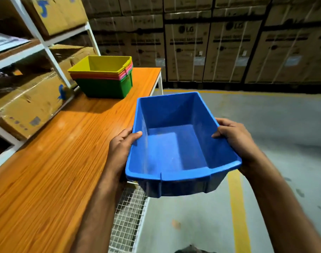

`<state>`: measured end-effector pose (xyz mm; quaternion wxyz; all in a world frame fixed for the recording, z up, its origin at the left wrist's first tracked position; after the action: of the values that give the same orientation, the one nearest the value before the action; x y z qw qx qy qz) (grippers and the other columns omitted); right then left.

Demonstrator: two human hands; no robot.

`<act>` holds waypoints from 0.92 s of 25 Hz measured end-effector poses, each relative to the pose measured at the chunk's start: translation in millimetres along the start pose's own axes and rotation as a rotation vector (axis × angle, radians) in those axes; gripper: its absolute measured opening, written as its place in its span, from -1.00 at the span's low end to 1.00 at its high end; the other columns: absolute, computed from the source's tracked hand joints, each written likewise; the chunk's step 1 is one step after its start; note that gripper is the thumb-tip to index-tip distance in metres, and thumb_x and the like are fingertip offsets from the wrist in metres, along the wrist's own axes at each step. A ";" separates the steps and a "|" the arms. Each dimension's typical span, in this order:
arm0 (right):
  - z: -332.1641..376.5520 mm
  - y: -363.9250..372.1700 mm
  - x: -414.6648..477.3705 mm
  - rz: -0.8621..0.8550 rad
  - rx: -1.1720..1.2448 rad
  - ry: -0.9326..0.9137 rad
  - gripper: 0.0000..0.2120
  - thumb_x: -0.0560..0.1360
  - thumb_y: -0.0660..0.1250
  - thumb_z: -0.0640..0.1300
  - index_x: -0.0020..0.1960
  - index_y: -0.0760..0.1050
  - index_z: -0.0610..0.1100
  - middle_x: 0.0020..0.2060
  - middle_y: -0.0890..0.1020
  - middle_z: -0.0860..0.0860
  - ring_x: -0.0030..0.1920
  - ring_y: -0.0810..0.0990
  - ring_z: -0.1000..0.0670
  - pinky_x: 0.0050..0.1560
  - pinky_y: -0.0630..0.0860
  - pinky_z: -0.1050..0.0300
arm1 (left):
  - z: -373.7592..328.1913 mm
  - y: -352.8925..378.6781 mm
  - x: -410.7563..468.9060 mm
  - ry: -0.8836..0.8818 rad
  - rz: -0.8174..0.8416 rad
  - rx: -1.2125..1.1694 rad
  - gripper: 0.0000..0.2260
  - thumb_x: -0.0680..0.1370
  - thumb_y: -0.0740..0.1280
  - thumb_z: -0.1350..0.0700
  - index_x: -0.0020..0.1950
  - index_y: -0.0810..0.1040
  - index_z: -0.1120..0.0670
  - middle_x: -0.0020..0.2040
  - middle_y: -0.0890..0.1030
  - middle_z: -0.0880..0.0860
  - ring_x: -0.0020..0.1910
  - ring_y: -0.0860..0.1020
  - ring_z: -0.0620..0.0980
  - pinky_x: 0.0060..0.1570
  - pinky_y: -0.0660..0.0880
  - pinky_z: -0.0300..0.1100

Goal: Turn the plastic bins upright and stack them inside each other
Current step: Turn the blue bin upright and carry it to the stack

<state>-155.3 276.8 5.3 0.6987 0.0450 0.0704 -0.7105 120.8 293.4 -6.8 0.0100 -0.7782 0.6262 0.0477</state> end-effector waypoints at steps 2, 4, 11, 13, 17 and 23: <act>11.2 -0.5 39.6 -0.033 -0.063 -0.115 -0.42 0.41 0.16 -0.53 0.17 0.61 0.02 -0.18 0.73 0.15 -0.23 0.66 0.14 -0.30 0.54 0.32 | -4.7 10.6 31.0 0.161 -0.006 0.048 -0.69 0.55 0.37 0.17 0.29 0.61 0.07 0.10 0.74 -0.02 0.02 0.68 -0.11 0.01 0.60 -0.18; 21.9 0.6 79.0 -0.083 -0.124 -0.286 -0.33 0.43 0.20 -0.48 0.32 0.51 0.17 0.06 0.72 0.19 0.01 0.68 0.18 -0.06 0.56 0.32 | -8.6 18.3 67.6 0.350 -0.068 0.161 -0.56 0.57 0.34 0.09 0.46 0.49 0.04 0.33 0.63 -0.06 0.28 0.59 -0.14 0.22 0.53 -0.18; 101.2 63.4 233.5 -0.229 -0.491 -0.852 -0.33 0.49 0.26 -0.26 0.59 0.33 0.02 0.16 0.54 0.06 0.10 0.53 0.06 0.09 0.50 0.14 | -34.5 14.1 226.8 0.620 -0.416 0.232 -0.60 0.68 0.21 0.04 0.53 0.36 0.02 0.40 0.53 -0.10 0.37 0.49 -0.22 0.30 0.44 -0.24; 129.2 96.7 280.6 -0.225 -0.583 -0.949 -0.32 0.49 0.28 -0.29 0.60 0.32 -0.01 0.08 0.52 0.00 0.00 0.52 -0.04 -0.02 0.55 -0.04 | -44.6 2.5 280.3 0.643 -0.542 0.177 -0.66 0.71 0.19 0.11 0.50 0.38 0.06 0.36 0.55 -0.06 0.32 0.50 -0.24 0.29 0.44 -0.27; 183.0 146.4 360.6 -0.161 -0.653 -1.031 -0.31 0.49 0.31 -0.31 0.59 0.32 -0.03 0.05 0.51 0.02 -0.06 0.52 -0.03 -0.12 0.58 -0.05 | -73.0 -17.0 365.3 0.681 -0.654 0.095 -0.69 0.71 0.17 0.18 0.47 0.38 0.09 0.30 0.54 -0.15 0.27 0.50 -0.33 0.24 0.40 -0.40; 235.0 181.8 492.8 0.029 -0.427 -0.999 -0.35 0.46 0.32 -0.36 0.51 0.43 0.02 0.15 0.55 0.11 0.15 0.56 0.06 0.18 0.56 -0.01 | -112.1 -27.0 459.3 0.613 -0.721 -0.081 -0.75 0.68 0.23 0.18 0.36 0.50 0.15 0.24 0.64 0.13 0.13 0.62 0.01 0.11 0.54 -0.18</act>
<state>24.8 -250.1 150.2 0.6506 -0.4401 -0.1280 -0.6056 251.0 -156.3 63.7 -0.1897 -0.9238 0.2880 -0.1661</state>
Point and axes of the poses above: each hand's wrist, its own x-axis towards the middle knuckle, its own y-axis out of the palm, z = x × y, the point moved 3 cm from there along x, towards the middle knuckle
